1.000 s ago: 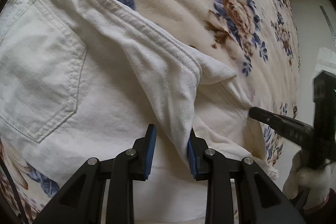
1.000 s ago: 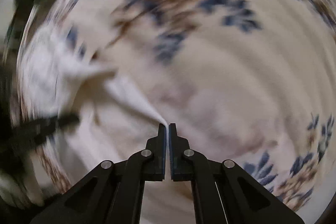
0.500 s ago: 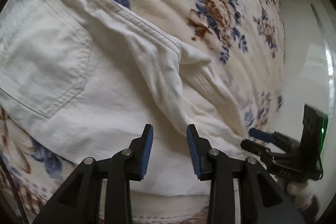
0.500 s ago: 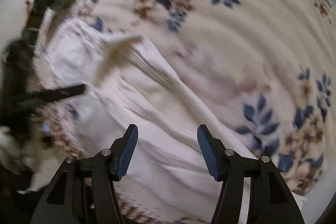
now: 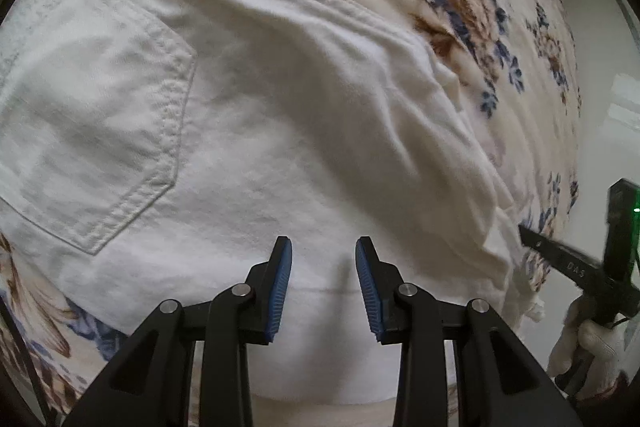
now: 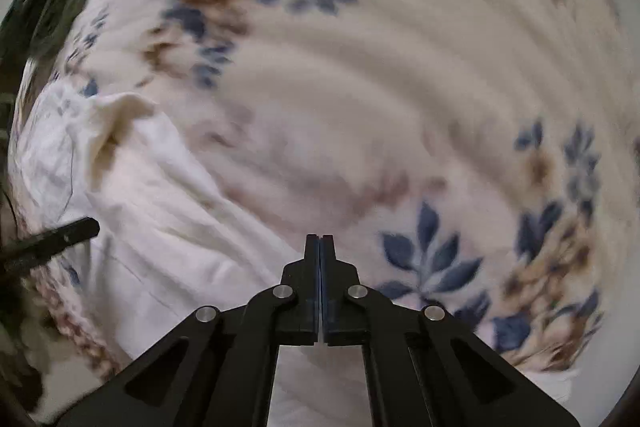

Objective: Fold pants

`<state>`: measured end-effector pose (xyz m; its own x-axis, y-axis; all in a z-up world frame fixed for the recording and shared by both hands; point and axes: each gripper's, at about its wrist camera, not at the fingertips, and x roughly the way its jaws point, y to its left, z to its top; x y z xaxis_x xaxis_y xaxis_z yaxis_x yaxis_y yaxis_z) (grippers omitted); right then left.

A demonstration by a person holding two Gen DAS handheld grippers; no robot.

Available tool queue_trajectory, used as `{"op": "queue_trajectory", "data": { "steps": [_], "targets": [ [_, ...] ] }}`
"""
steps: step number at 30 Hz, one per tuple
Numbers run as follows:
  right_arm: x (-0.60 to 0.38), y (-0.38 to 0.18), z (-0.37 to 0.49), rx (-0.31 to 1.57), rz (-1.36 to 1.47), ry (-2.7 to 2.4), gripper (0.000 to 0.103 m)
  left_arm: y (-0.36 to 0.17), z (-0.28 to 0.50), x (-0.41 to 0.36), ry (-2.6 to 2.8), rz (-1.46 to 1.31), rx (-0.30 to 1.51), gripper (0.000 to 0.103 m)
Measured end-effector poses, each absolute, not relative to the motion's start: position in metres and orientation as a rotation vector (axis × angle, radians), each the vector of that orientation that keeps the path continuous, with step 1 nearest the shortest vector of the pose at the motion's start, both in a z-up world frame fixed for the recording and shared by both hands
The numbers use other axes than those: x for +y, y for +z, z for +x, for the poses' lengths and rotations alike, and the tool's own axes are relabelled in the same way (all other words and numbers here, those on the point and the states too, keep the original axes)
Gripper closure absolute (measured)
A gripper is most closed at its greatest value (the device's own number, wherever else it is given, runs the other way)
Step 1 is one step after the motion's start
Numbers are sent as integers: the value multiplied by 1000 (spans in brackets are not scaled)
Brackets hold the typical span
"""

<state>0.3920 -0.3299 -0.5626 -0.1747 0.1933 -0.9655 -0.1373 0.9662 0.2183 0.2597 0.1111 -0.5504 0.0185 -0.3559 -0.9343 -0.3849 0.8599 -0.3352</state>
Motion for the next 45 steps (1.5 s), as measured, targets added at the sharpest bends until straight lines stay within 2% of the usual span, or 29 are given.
{"op": "queue_trajectory", "data": {
  "steps": [3,6,7,11,16,18,20,22,25,27,29,32,33,35,36,37,44,45],
  "targets": [
    [-330,-538,382,1667,116,399,98,-541,271,102,-24,-585,1556,73],
    [-322,-521,365,1654,20,470,68,-543,295,89,-58,-528,1540,73],
    [-322,-523,362,1657,-14,457,66,-547,305,85,-57,-491,1539,73],
    [-334,-543,352,1717,-44,383,66,-569,334,82,-38,-469,1578,73],
    [-326,-540,342,1647,-83,419,66,-566,329,90,-67,-475,1574,72],
    [-306,-543,338,1632,-190,428,67,-562,324,90,-63,-443,1566,72],
    [-295,-552,331,1635,-284,450,76,-561,315,91,-63,-426,1565,72],
    [-289,-560,324,1645,-310,470,102,-561,309,91,-64,-409,1566,72],
    [-282,-546,314,1543,-367,412,102,-562,303,93,-66,-395,1557,72],
    [-292,-522,313,1466,-303,356,102,-562,298,99,-71,-402,1551,72],
    [-307,-514,316,1475,-205,334,102,-561,294,103,-65,-408,1548,72],
    [-317,-518,326,1572,94,482,101,-557,289,105,-59,-376,1542,72],
    [-307,-521,328,1597,145,529,98,-557,287,103,-54,-352,1540,72],
    [-295,-524,345,1621,100,570,72,-555,282,100,-56,-270,1538,72],
    [-282,-530,348,1627,40,595,54,-555,281,98,-56,-241,1540,71],
    [-272,-536,350,1640,-1,608,51,-555,280,94,-62,-195,1541,67],
    [-223,-580,353,1705,-294,643,53,-542,282,65,-78,-31,1489,65],
    [-222,-585,352,1712,-311,629,63,-537,283,63,-92,-43,1478,65]
  ]
}}
